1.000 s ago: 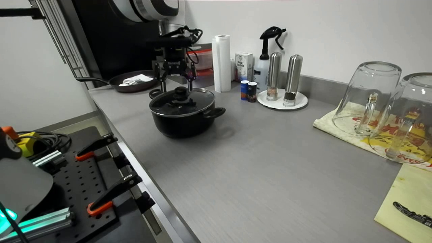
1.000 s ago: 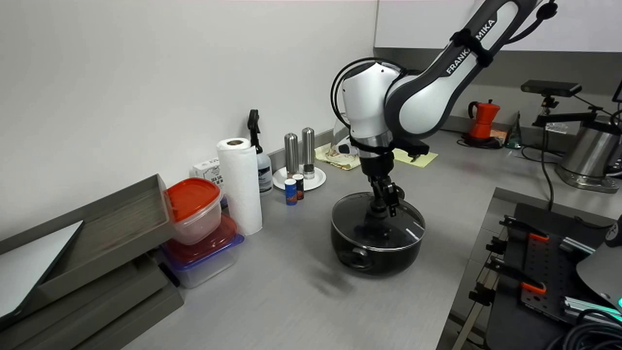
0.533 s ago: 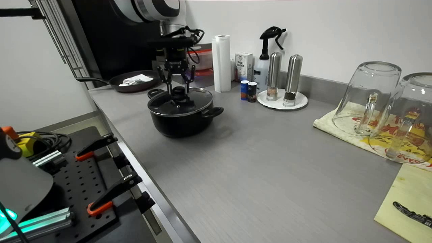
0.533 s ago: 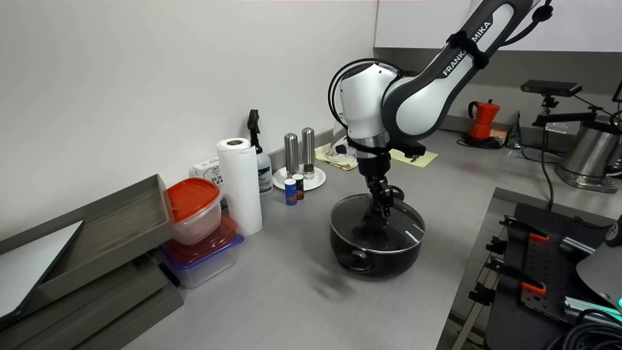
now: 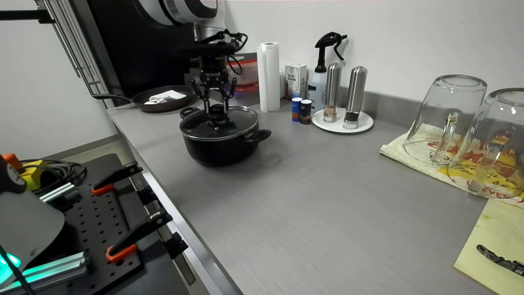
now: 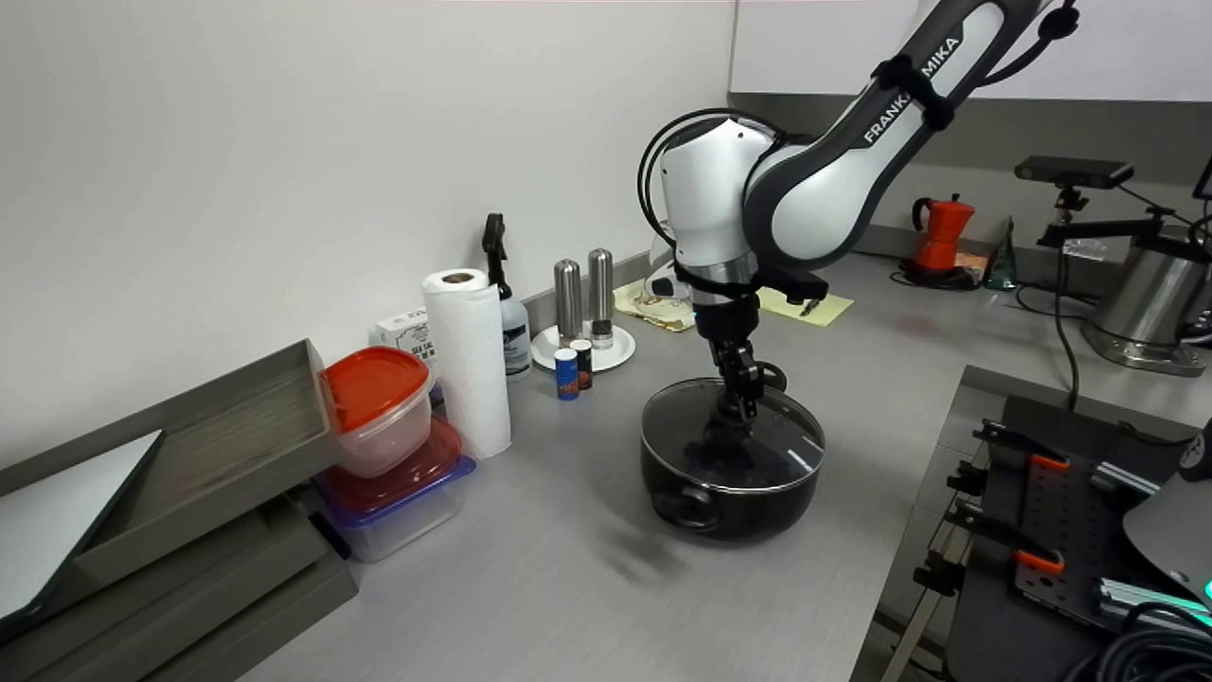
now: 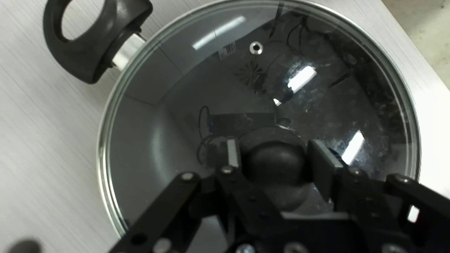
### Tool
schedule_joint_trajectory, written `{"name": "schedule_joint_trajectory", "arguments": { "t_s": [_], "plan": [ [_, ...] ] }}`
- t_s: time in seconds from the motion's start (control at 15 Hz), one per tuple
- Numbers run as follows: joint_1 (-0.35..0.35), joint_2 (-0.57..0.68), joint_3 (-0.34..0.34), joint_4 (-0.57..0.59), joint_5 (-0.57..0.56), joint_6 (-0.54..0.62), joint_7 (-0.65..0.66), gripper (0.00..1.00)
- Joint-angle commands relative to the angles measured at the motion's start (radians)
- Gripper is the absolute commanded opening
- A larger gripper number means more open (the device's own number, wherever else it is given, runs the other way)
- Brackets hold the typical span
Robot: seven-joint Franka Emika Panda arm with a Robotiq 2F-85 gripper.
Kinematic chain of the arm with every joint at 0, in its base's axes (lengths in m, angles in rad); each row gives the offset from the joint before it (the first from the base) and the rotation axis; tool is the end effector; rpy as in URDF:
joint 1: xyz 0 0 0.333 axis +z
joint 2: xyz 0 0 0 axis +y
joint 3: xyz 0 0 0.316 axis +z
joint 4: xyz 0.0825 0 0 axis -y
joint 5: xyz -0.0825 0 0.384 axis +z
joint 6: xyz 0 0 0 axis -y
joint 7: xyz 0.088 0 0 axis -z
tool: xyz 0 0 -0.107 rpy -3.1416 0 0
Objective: Remove the glass lid from the black pot.
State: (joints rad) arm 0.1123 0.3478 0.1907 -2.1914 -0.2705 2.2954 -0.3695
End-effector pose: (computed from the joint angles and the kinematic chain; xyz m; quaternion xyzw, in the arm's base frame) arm 0.5087 0.1550 0.2106 0.8989 0.4190 -0.1165 0.0533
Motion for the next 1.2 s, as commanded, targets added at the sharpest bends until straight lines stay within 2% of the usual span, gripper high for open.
{"name": "schedule_joint_trajectory", "arguments": {
  "t_s": [0.0, 0.47, 0.87, 1.13],
  "plan": [
    [0.011, -0.073, 0.002, -0.023, -0.007, -0.005, -0.027, 0.25],
    [0.052, -0.159, 0.026, -0.014, -0.033, -0.006, -0.043, 0.25],
    [0.129, -0.135, 0.079, 0.027, -0.058, -0.008, -0.055, 0.25],
    [0.171, -0.11, 0.132, 0.044, -0.037, 0.009, -0.12, 0.25]
  ]
}}
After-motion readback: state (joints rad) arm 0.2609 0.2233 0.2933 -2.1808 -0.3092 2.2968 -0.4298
